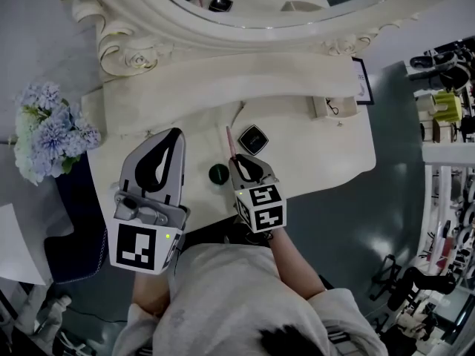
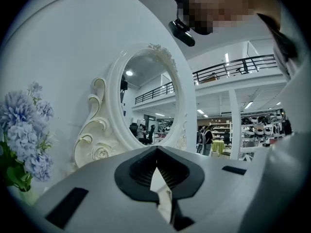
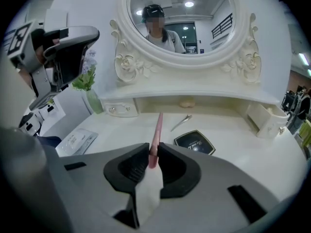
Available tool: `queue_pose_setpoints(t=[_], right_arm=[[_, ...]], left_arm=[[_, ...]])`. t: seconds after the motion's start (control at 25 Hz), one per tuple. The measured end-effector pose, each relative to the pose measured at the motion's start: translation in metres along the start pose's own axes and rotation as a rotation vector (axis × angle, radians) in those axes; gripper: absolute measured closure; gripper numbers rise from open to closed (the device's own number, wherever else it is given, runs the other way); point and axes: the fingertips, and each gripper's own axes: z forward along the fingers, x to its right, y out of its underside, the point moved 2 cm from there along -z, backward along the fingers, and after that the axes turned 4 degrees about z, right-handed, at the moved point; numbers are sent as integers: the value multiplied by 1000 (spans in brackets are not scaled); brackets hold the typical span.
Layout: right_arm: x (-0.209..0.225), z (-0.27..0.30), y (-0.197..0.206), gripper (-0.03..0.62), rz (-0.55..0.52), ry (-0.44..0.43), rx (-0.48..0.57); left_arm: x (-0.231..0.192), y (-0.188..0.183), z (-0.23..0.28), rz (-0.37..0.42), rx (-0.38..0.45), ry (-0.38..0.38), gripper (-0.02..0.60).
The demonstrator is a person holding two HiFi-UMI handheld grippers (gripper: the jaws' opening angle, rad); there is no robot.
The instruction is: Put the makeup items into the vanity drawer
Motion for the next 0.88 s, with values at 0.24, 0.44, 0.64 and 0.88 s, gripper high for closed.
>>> queue_pose_setpoints(t=[0.24,0.44,0.64,0.88], right_arm=[[3,-21,-22,530,18,-18,99],[7,-39,-37,530,26,-28,172],[10,-58,-53,530,26,-35,256],[15,-82,-68,530,29,-44,349]], left_arm=[[13,-2,0,36,-20,33,568],[23,-12,2,37,4,31,568],[34,-17,3,49,19,46,568],[47,-31,7,45,53,44,568]])
